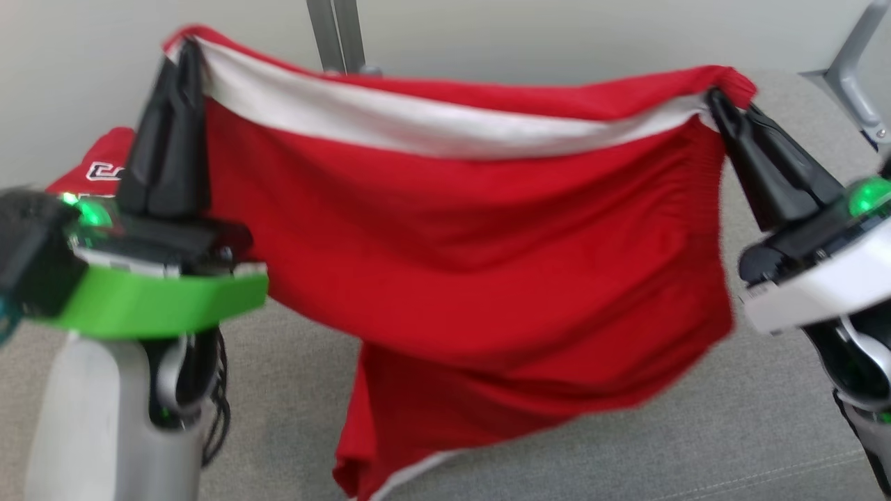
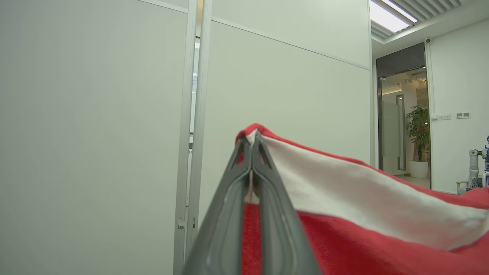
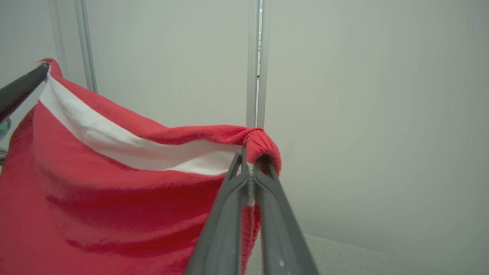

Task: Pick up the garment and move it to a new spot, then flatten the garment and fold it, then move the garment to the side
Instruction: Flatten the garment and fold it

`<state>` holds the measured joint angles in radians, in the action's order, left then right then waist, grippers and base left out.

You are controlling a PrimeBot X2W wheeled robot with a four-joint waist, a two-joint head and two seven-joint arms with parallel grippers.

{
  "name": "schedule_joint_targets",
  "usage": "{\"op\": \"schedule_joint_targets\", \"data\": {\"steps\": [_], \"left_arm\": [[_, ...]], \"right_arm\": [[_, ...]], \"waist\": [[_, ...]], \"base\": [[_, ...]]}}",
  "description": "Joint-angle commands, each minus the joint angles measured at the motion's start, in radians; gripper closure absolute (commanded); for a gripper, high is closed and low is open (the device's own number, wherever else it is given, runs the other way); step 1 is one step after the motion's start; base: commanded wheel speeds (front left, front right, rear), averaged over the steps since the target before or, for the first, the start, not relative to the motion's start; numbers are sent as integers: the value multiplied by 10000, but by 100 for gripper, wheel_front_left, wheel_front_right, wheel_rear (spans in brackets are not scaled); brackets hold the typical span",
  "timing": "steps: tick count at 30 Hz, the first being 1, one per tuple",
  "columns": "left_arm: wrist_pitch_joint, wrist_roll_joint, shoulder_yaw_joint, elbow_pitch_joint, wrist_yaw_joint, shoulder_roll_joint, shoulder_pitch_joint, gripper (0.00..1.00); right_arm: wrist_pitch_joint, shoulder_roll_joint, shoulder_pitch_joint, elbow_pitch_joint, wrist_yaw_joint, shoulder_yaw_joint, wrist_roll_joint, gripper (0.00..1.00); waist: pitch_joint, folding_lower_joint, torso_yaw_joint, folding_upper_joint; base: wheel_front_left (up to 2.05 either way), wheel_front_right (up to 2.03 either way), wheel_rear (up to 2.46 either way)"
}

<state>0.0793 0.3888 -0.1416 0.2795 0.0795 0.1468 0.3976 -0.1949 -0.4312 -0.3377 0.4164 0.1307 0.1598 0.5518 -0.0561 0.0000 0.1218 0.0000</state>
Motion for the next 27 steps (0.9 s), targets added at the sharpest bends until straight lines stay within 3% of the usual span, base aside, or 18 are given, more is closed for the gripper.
{"op": "schedule_joint_targets", "data": {"steps": [1,7,15,19,23,27], "left_arm": [[-120,36,29,-416,71,164,538,100],[-400,-174,-118,-3228,270,607,3543,100],[758,-872,-534,-7016,350,419,7431,100],[1441,-691,-676,-8520,407,44,7736,100],[1784,-283,-653,-9626,454,-251,7031,100],[1880,157,-671,-9754,504,-374,6208,100]], "right_arm": [[-43,-35,-523,-327,1,219,-40,100],[451,324,-3853,-3304,-2,1510,-421,100],[3423,1818,-8045,-9005,-1,1660,-2184,100],[4375,2384,-8605,-11144,-1,1658,-2702,100],[4599,2808,-8147,-12430,-1,2051,-2555,100],[4606,2728,-7371,-12007,-1,2387,-2151,100]], "waist": [[-584,0,-103,0],[-1773,0,-93,0],[-3200,0,-207,0],[-3772,0,-437,0],[-4235,0,-618,0],[-4429,0,-716,0]], "base": [[0,0,0],[0,0,0],[0,0,0],[0,0,0],[0,0,0],[0,0,0]]}}
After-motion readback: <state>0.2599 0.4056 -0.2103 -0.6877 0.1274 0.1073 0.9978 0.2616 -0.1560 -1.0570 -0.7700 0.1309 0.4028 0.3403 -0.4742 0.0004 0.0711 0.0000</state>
